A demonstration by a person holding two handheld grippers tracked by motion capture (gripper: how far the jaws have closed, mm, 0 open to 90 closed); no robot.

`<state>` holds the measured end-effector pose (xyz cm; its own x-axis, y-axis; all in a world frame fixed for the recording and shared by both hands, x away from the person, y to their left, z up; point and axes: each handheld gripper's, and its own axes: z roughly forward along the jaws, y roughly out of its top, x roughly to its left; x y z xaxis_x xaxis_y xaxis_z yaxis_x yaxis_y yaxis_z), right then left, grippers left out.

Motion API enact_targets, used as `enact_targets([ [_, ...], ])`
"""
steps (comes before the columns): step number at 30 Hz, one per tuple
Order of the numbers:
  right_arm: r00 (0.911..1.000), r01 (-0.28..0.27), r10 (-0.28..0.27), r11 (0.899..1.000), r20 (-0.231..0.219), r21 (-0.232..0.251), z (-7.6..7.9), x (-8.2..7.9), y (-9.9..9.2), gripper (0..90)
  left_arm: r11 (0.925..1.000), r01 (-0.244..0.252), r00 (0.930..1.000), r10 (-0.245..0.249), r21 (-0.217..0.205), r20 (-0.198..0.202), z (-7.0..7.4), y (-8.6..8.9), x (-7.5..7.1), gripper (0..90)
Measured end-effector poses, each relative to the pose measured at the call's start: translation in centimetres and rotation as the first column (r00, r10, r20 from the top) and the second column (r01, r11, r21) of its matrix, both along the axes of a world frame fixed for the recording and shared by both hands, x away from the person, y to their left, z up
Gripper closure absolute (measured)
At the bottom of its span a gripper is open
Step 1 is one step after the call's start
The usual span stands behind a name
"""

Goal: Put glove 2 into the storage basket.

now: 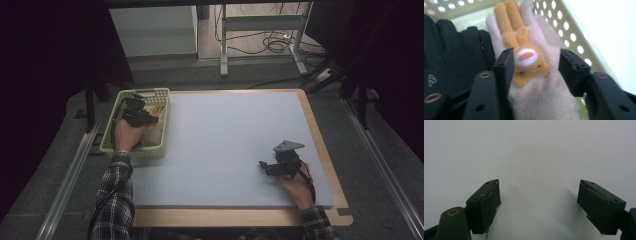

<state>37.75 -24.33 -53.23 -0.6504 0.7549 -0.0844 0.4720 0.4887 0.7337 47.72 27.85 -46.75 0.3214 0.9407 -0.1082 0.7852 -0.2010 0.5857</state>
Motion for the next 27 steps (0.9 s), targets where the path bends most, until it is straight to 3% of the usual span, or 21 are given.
enact_targets([
  [7, 1.0, 0.0, 0.0, 1.0, 0.002, -0.002, 0.0, 0.0, 0.0, 18.1, 0.9999, -0.006, 0.9992, 0.006, -0.011, 0.04, 0.4, 0.4, -0.7, 28.1],
  [13, 1.0, 0.0, 0.0, 1.0, 0.003, -0.003, 0.0, 0.0, 0.0, 18.1, 0.9985, -0.016, 0.9963, 0.02, -0.053, 0.083, 0.8, 0.8, -1.5, 15.3],
  [20, 1.0, 0.0, 0.0, 1.0, 0.004, -0.004, 0.0, 0.0, 0.0, 18.0, 0.9997, 0.018, 0.9926, -0.016, -0.018, 0.12, 1.3, 0.8, -2.7, 7.0],
  [27, 1.0, 0.0, 0.0, 1.0, 0.007, -0.006, 0.0, -0.1, 0.0, 18.0, 0.9992, 0.037, 0.9916, -0.036, -0.011, 0.124, 1.4, 0.9, -3.7, 2.5],
])
